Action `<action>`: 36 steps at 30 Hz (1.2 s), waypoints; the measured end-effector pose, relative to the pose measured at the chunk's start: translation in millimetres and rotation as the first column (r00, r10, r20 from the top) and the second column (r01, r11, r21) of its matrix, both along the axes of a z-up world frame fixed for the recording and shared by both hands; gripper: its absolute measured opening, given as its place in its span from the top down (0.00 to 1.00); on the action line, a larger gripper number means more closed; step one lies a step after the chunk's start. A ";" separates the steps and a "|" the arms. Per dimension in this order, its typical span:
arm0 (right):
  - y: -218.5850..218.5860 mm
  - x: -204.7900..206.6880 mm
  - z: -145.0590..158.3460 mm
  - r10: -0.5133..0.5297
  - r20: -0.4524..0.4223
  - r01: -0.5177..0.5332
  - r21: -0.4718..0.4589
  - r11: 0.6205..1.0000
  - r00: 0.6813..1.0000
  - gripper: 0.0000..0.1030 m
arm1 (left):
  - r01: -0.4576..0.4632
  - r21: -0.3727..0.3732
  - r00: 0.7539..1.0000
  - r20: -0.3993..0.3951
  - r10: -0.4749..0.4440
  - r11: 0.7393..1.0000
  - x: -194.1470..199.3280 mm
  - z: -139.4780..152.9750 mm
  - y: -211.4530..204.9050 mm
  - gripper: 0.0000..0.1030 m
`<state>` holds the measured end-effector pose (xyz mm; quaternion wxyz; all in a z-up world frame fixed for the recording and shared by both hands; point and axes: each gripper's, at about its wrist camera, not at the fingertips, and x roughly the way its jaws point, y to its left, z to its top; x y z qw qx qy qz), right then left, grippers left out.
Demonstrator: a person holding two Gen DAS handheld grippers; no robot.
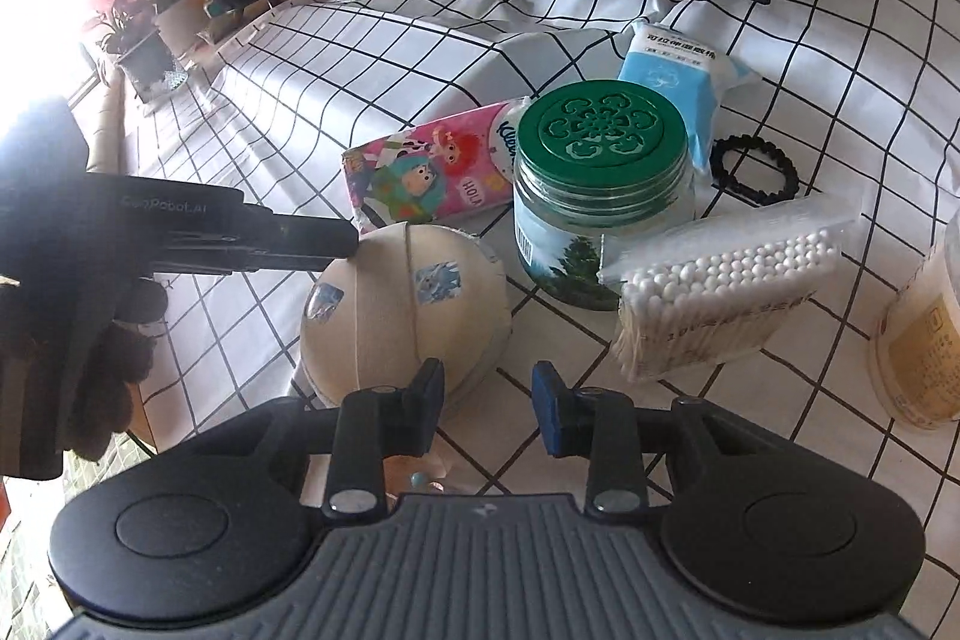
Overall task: Organize soft objects
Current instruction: 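Reach the left gripper to the beige round zipper pouch and grasp it, then grasp the small pink clip with the right gripper while the left holds the pouch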
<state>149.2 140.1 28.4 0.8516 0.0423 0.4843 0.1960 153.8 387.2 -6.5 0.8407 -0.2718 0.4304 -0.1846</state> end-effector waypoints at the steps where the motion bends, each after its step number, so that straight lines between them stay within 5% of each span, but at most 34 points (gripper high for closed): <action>1: -0.2 0.0 0.0 0.003 0.001 -0.003 0.001 1.000 1.000 0.69 | 0.001 -0.001 1.000 -0.002 -0.001 1.000 0.6 0.2 -0.3 0.65; 8: -5.0 -0.8 -0.2 0.017 0.022 -0.017 -0.015 1.000 1.000 0.69 | 0.058 -0.058 0.997 -0.054 -0.061 0.997 -6.4 -0.4 -3.8 0.57; 17: -22.7 0.9 -9.7 -0.006 0.031 0.007 -0.042 0.999 0.999 0.69 | 0.169 -0.136 0.985 0.056 -0.163 0.976 -31.6 36.4 -19.8 0.57; 23: -22.6 -2.5 -21.0 0.019 0.036 -0.017 -0.038 0.999 0.999 0.69 | 0.120 -0.017 0.993 -0.018 -0.121 0.993 -13.4 28.3 -57.3 0.57; 28: -21.2 -8.0 -20.3 0.045 0.049 -0.043 -0.042 0.998 0.998 0.69 | 0.065 0.064 0.998 0.018 -0.066 0.996 -7.7 25.3 -75.4 0.57; 30: -23.2 -11.7 -17.2 0.046 0.051 -0.044 -0.050 0.998 0.998 0.62 | 0.060 0.072 0.998 0.023 -0.062 0.996 -10.2 25.4 -74.4 0.57; 33: -29.1 -19.5 -14.2 0.038 0.050 -0.035 -0.061 0.998 0.998 0.37 | 0.055 0.072 0.998 0.019 -0.057 0.996 -13.5 25.0 -73.8 0.57; 36: -36.8 -24.0 -19.6 0.004 0.014 -0.003 -0.069 0.998 1.000 0.35 | 0.028 0.062 0.999 0.014 -0.029 0.998 -17.2 24.4 -75.1 0.57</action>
